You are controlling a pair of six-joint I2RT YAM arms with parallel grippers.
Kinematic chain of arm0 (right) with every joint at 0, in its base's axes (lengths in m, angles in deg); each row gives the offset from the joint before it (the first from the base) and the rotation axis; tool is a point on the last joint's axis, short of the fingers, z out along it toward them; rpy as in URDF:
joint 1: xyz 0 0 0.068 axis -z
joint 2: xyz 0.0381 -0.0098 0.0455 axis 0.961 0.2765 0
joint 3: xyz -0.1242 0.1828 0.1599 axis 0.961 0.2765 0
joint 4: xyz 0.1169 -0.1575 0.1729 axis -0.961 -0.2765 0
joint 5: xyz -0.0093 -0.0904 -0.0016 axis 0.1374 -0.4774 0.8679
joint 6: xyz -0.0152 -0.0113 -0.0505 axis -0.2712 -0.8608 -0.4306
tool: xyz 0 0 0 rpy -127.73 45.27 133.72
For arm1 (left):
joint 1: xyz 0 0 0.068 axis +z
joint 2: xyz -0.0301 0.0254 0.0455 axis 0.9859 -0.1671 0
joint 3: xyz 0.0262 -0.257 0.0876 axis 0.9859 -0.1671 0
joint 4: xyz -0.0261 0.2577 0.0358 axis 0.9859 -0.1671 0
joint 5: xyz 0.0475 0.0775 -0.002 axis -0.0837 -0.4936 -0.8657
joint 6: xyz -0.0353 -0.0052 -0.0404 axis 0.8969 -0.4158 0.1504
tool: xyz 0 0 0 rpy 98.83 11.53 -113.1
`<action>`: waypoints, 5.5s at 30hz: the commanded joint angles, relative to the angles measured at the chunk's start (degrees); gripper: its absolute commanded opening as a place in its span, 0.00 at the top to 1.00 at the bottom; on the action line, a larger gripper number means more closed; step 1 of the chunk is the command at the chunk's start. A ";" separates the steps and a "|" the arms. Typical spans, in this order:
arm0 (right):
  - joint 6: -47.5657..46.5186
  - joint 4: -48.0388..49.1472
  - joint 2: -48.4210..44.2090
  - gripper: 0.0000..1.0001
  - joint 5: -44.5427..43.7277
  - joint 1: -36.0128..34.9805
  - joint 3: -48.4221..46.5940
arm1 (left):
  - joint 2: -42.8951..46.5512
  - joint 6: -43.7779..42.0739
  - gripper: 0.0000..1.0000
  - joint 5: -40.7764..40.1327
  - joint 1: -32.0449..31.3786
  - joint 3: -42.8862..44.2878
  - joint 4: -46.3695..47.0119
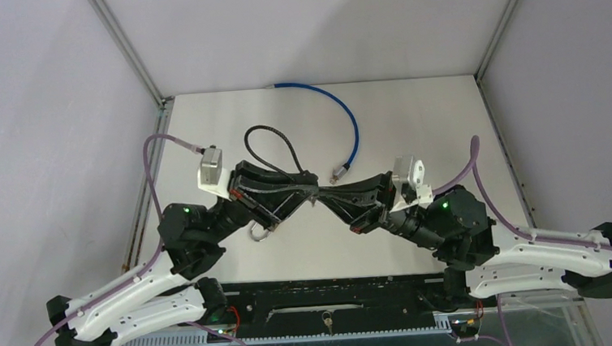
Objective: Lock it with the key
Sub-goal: Lock the lock.
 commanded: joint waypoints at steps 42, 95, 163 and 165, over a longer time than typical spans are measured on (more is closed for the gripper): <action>-21.72 1.06 -4.07 0.63 -14.45 -11.18 -0.65 | 0.92 -3.28 1.00 -11.44 0.14 -0.31 -9.97; 8.87 -4.90 -6.79 0.63 16.14 12.21 2.76 | 1.39 1.07 1.00 0.94 0.42 2.82 -0.35; -13.34 2.46 0.94 1.00 -13.52 -3.14 2.76 | -0.81 1.15 1.00 -0.05 0.42 1.59 -0.47; -17.40 3.70 2.04 1.00 -18.17 -4.84 2.76 | -0.84 0.98 1.00 -0.25 0.42 1.68 -0.79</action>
